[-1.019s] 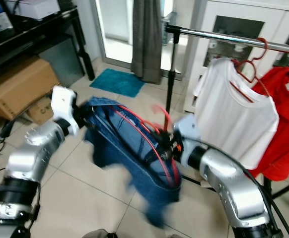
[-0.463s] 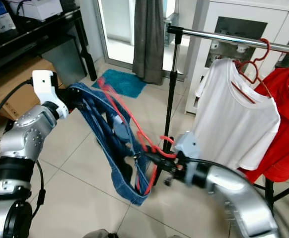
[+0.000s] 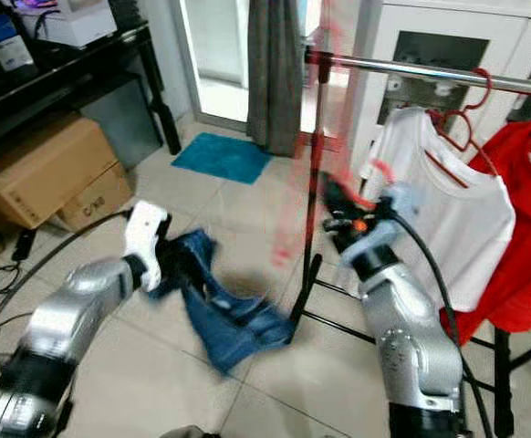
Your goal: Hang hanger
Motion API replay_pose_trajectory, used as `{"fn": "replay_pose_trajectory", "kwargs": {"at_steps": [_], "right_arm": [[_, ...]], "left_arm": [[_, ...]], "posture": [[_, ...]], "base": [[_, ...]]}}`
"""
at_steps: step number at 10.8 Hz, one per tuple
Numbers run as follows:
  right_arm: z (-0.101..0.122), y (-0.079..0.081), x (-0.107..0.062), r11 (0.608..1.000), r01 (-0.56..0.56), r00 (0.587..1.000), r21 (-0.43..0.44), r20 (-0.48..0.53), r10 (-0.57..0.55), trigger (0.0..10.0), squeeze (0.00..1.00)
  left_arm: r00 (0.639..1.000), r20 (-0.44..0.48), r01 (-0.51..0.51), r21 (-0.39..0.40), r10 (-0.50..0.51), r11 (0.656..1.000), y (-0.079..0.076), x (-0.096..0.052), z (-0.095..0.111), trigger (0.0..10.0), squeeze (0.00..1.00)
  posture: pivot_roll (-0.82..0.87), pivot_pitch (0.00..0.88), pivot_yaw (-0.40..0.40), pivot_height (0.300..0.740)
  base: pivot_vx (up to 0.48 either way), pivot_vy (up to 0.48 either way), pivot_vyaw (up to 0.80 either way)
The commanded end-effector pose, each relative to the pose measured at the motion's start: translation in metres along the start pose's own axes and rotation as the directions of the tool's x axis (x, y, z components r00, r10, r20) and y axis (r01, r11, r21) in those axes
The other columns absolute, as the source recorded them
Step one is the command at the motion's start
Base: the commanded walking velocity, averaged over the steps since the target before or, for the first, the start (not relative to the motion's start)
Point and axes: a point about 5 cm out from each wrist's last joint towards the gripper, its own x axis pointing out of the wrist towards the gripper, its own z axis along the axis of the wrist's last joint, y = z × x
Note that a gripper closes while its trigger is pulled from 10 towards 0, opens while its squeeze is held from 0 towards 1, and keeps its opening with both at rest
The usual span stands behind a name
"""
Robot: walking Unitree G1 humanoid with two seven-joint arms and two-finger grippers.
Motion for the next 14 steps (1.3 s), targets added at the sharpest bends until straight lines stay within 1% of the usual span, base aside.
{"fn": "replay_pose_trajectory", "kwargs": {"at_steps": [1, 2, 3, 4, 5, 6, 7, 8, 9, 10, 11, 12, 13, 14], "right_arm": [[-0.017, -0.008, -0.003, 0.995, 0.093, 0.989, -0.048, -0.11, -0.098, 10.0, 0.0], [-0.028, -0.009, -0.009, 0.992, 0.084, 0.979, -0.098, -0.178, -0.1, 10.0, 0.0], [-0.038, -0.009, -0.017, 0.988, 0.113, 0.966, -0.105, -0.223, -0.134, 10.0, 0.0], [-0.031, -0.009, -0.015, 0.971, 0.133, 0.977, -0.198, -0.14, -0.162, 10.0, 0.0], [-0.031, -0.008, -0.014, 0.968, 0.177, 0.971, -0.177, -0.127, -0.2, 10.0, 0.0], [-0.024, -0.009, -0.011, 0.967, 0.178, 0.976, -0.181, -0.096, -0.197, 10.0, 0.0], [-0.014, -0.014, -0.008, 0.956, 0.262, 0.961, -0.134, -0.054, -0.271, 10.0, 0.0], [-0.006, -0.019, -0.009, 0.939, 0.315, 0.947, -0.141, -0.012, -0.32, 10.0, 0.0], [-0.006, -0.02, -0.012, 0.942, 0.311, 0.946, -0.128, -0.057, -0.32, 10.0, 0.0], [-0.004, -0.023, -0.013, 0.938, 0.311, 0.946, -0.154, -0.048, -0.322, 10.0, 0.0], [0.001, -0.025, -0.013, 0.932, 0.305, 0.947, -0.196, -0.041, -0.319, 10.0, 0.0], [0.0, -0.022, -0.013, 0.926, 0.287, 0.948, -0.246, -0.063, -0.311, 10.0, 0.0], [-0.002, -0.018, -0.015, 0.921, 0.291, 0.944, -0.259, -0.08, -0.321, 10.0, 0.0], [-0.004, -0.021, -0.019, 0.909, 0.317, 0.934, -0.27, -0.078, -0.349, 10.0, 0.0]], "left_arm": [[0.997, 0.071, -0.039, -0.015, 0.04, 0.999, 0.001, -0.006, 0.01, 0.0, 0.0], [0.989, 0.115, -0.089, -0.045, 0.094, 0.995, 0.0, -0.014, 0.009, 1.6, 0.0], [0.958, 0.181, -0.212, -0.074, 0.222, 0.974, 0.005, -0.025, 0.01, 10.0, 0.0], [0.934, 0.221, -0.259, -0.127, 0.281, 0.958, 0.01, -0.029, 0.011, 10.0, 0.3], [0.919, 0.227, -0.299, -0.128, 0.321, 0.946, 0.013, -0.032, 0.011, 10.0, 0.55], [0.894, 0.24, -0.351, -0.15, 0.378, 0.925, 0.011, -0.03, 0.007, 10.0, 0.57], [0.884, 0.269, -0.347, -0.175, 0.383, 0.922, 0.009, -0.029, 0.014, 10.0, 0.55], [0.884, 0.263, -0.361, -0.142, 0.387, 0.922, 0.009, -0.029, 0.017, 10.0, 0.53], [0.894, 0.241, -0.356, -0.129, 0.377, 0.926, 0.008, -0.031, 0.016, 10.0, 0.47], [0.9, 0.212, -0.371, -0.084, 0.381, 0.925, 0.006, -0.03, 0.013, 10.0, 0.27], [0.911, 0.199, -0.36, -0.039, 0.36, 0.932, 0.004, -0.026, 0.012, 10.0, 0.0], [0.912, 0.196, -0.367, -0.006, 0.361, 0.93, 0.005, -0.026, 0.016, 10.0, 0.0], [0.916, 0.194, -0.362, 0.018, 0.352, 0.932, 0.004, -0.026, 0.016, 10.0, 0.0], [0.916, 0.186, -0.368, 0.039, 0.355, 0.929, 0.002, -0.026, 0.013, 10.0, 0.0]], "posture": [[-0.06, 0.0, 0.099, 0.74], [-0.05, 0.0, 0.092, 0.74], [-0.05, 0.0, 0.075, 0.74], [-0.04, 0.0, 0.045, 0.74], [-0.04, 0.0, 0.045, 0.74], [-0.04, 0.0, 0.042, 0.74], [-0.04, 0.0, 0.042, 0.74], [-0.04, 0.0, 0.032, 0.74], [-0.04, 0.0, 0.036, 0.74], [-0.04, 0.0, 0.036, 0.74], [-0.04, 0.0, 0.033, 0.74], [-0.05, 0.0, 0.018, 0.74], [-0.05, 0.0, 0.024, 0.74], [-0.05, 0.0, 0.028, 0.74]], "base": [[0.0, 0.0, 0.0], [0.0, 0.0, 0.0], [0.0, 0.0, -0.78], [0.0, 0.0, 0.0], [0.0, 0.0, 0.0], [0.0, 0.0, -0.8], [0.0, 0.0, -0.8], [0.0, 0.0, -0.8], [0.0, 0.0, -0.8], [0.0, 0.0, -0.8], [0.0, 0.0, -0.8], [0.0, 0.0, -0.8], [0.0, 0.0, -0.8], [0.0, 0.0, -0.8]]}}
